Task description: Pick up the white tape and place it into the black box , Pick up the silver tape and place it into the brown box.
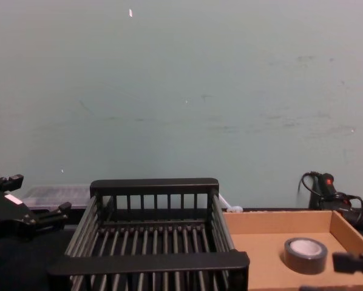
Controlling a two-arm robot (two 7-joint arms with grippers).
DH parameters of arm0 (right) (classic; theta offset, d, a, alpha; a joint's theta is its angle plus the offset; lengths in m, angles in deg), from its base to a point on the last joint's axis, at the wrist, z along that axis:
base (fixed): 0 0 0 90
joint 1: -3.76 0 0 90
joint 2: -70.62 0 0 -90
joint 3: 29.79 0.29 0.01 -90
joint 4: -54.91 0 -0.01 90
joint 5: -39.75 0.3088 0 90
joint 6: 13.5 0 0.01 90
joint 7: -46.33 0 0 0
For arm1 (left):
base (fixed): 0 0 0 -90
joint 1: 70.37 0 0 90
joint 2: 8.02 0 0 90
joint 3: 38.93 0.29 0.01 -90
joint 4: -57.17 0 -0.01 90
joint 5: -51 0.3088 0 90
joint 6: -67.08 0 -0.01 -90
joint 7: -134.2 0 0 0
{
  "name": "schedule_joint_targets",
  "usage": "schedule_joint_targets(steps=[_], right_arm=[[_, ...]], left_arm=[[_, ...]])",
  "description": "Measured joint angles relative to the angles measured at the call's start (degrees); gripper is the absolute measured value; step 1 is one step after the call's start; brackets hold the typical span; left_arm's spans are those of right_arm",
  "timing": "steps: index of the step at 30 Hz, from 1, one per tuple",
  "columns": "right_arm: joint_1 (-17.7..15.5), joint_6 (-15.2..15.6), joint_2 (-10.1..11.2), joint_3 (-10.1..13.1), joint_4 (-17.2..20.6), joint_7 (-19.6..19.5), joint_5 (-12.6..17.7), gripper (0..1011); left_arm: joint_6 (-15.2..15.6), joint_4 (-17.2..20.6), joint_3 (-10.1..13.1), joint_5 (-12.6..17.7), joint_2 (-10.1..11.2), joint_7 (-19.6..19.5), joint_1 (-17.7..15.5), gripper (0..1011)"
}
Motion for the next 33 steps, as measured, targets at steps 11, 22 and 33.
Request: schedule_joint_targets(steps=[11, 22, 33], right_arm=[[0.23, 0.55, 0.82, -2.56, 0.11, 0.03, -0.92, 1003], [3.22, 2.25, -0.48, -6.35, -2.26, 0.63, -3.87, 1002], [6.99, 3.17, -2.79, -9.77, -5.43, 1.63, -7.10, 1002]], left_arm=[[0.00, 0.00, 0.00, 0.00, 0.00, 0.00, 0.00, 1001], [0.00, 0.00, 0.00, 0.00, 0.00, 0.00, 0.00, 1001], [0.00, 0.00, 0.00, 0.00, 0.00, 0.00, 0.00, 1001]])
